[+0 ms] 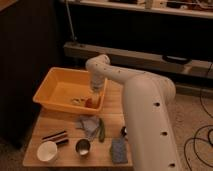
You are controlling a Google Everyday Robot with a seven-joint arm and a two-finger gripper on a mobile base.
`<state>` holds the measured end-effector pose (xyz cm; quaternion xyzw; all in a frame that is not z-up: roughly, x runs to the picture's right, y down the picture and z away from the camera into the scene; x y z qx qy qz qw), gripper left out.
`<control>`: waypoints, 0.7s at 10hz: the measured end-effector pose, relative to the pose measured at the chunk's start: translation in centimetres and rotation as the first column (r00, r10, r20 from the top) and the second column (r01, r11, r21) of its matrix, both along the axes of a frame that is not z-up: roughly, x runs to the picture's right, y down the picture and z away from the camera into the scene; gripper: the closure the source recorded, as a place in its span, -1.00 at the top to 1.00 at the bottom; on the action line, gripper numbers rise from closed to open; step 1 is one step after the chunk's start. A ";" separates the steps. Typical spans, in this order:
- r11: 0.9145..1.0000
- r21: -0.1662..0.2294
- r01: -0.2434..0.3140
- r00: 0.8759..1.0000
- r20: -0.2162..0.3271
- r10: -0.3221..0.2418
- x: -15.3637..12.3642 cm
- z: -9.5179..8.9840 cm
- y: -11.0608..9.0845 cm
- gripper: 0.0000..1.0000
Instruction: Place fork in table surface
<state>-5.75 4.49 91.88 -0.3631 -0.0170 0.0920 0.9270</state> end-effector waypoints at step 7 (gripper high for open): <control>0.998 0.054 0.039 0.998 -0.047 -0.036 0.0 2.0 -3.0 0.30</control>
